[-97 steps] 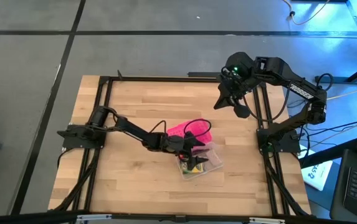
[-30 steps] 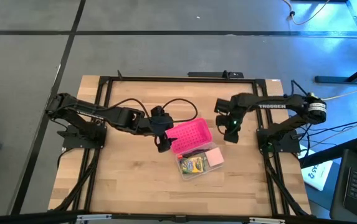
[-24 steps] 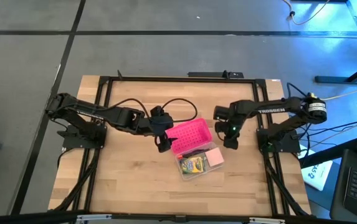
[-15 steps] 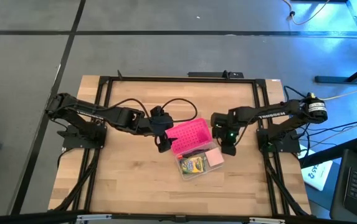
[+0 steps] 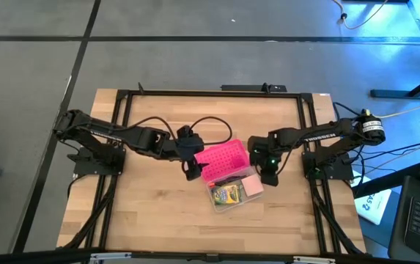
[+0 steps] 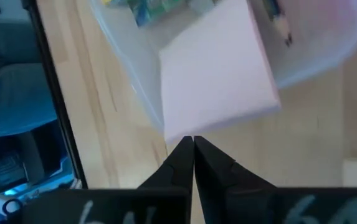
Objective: Pack school essentials
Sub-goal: Put the sticky note into the pink box
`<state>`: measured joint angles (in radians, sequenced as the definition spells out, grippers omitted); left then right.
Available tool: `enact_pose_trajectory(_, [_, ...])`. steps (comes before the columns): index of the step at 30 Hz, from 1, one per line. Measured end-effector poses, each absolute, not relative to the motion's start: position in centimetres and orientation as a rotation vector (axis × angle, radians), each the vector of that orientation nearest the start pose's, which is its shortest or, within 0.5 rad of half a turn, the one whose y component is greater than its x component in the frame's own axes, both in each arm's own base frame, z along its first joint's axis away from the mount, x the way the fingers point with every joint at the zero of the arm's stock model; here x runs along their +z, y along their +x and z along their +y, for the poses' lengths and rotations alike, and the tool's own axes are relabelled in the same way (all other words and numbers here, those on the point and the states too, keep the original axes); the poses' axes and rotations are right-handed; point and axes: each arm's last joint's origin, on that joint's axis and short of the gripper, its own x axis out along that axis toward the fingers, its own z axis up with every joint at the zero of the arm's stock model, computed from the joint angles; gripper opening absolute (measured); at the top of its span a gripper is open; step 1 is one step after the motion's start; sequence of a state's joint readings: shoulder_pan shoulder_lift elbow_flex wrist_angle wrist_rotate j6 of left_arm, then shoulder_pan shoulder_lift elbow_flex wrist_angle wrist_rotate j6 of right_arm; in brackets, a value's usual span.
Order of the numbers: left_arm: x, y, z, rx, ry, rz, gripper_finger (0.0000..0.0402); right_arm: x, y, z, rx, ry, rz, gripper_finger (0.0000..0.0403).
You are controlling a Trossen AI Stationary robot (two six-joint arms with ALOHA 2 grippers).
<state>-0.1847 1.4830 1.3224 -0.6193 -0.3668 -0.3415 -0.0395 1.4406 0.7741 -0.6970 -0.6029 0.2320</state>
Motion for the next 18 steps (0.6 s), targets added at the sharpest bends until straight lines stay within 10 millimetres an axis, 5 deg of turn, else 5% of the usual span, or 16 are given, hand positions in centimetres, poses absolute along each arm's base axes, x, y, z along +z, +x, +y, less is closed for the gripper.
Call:
enact_pose_trajectory(7, [32.0,31.2,-4.8,0.297,-0.112,0.71,0.0394,17.3,22.8,0.4,0.21,0.536,1.464,0.0016])
enact_pose_trajectory(18, [32.0,31.2,-4.8,0.297,-0.111,0.711,0.0394,17.1,23.8,0.3,0.203,0.49,1.344,0.0016])
